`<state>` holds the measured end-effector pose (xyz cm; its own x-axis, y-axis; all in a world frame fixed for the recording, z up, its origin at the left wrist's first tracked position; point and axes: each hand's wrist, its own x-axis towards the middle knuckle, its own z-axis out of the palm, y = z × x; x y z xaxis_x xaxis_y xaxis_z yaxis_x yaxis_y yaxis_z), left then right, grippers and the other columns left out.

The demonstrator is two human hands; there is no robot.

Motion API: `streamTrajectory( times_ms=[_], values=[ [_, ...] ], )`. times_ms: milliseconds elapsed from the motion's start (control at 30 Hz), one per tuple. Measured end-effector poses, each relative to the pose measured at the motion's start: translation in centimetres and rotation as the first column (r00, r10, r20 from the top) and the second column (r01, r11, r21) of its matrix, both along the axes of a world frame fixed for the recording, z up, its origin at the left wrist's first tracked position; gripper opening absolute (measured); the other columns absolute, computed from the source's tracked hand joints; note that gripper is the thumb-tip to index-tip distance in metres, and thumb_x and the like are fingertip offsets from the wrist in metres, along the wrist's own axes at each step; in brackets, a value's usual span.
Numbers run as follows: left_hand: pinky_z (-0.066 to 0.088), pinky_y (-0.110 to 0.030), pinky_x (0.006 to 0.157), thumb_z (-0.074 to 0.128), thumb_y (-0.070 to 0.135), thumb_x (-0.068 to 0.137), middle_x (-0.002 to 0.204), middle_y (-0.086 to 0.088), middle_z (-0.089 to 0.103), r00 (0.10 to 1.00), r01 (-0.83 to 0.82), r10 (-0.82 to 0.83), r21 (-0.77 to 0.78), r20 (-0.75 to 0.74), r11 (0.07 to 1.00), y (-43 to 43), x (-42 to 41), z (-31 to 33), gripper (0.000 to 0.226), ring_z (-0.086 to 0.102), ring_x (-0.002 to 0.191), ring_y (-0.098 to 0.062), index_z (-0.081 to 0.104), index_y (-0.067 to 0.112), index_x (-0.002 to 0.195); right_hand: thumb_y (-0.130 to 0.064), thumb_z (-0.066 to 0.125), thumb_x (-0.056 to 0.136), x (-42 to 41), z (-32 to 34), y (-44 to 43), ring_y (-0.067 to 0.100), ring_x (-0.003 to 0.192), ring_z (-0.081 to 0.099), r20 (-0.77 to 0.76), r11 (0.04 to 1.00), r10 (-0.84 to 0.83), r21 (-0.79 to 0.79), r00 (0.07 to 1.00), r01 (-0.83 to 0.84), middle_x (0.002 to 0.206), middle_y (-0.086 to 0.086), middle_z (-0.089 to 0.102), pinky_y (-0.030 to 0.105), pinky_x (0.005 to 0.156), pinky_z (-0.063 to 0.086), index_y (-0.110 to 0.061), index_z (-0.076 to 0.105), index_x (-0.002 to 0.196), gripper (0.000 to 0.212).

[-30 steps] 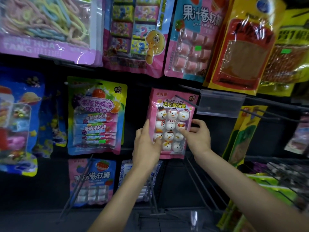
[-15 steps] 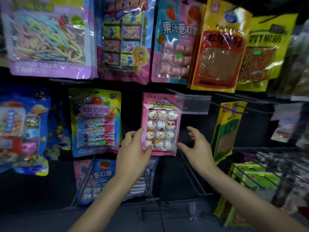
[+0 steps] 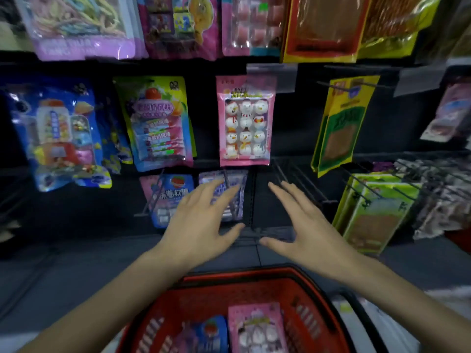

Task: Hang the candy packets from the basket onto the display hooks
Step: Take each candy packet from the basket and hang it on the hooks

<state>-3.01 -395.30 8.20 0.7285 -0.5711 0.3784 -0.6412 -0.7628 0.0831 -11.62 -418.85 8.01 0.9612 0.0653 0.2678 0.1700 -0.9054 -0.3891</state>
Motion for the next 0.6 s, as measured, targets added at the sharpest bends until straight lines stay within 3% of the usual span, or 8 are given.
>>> streamTrajectory(
  times_ms=[167,333,433,600],
  values=[
    [0.043,-0.048,0.115,0.044,0.068,0.094,0.157,-0.005,0.043,0.998,0.047,-0.045,0.066,-0.035,0.997,3.7,-4.2,-4.1,0.077,0.044,0.143,-0.028,0.038,0.029,0.159,-0.075,0.060,0.087,-4.7,-4.9,0.5,0.001,0.158,-0.004,-0.154,0.997,0.082,0.000,0.985,-0.083,0.168,-0.029,-0.010,0.034,0.126,0.020,-0.057,-0.013,0.158,0.103],
    [0.054,-0.047,0.097,0.049,0.066,0.091,0.142,-0.007,0.057,0.986,0.048,-0.023,0.147,-0.163,0.988,6.4,-6.4,-9.7,0.071,0.060,0.126,-0.031,0.050,0.025,0.149,-0.071,0.062,0.088,-5.9,-11.4,0.3,0.008,0.155,0.022,-0.329,0.995,0.095,0.042,0.940,-0.086,0.167,-0.015,0.018,0.033,0.124,0.030,-0.042,0.006,0.164,0.099],
    [0.056,-0.046,0.094,0.051,0.062,0.092,0.137,-0.006,0.061,0.980,0.061,-0.025,0.173,-0.200,0.983,7.1,-6.9,-12.6,0.069,0.064,0.118,-0.033,0.055,0.021,0.147,-0.061,0.066,0.092,-6.2,-15.2,1.2,0.014,0.152,0.030,-0.478,0.998,0.061,0.050,0.876,-0.043,0.163,-0.006,0.028,0.028,0.120,0.031,-0.033,0.014,0.166,0.095],
    [0.053,-0.048,0.094,0.046,0.062,0.091,0.138,-0.005,0.060,0.953,0.088,-0.006,0.257,-0.304,0.963,7.3,-7.6,-16.4,0.071,0.062,0.118,-0.032,0.052,0.021,0.149,-0.050,0.070,0.092,-7.1,-20.9,2.7,0.028,0.143,0.041,-0.701,0.995,0.037,-0.037,0.712,-0.089,0.155,0.006,0.037,0.039,0.114,0.041,-0.029,0.016,0.164,0.093]
  ],
)
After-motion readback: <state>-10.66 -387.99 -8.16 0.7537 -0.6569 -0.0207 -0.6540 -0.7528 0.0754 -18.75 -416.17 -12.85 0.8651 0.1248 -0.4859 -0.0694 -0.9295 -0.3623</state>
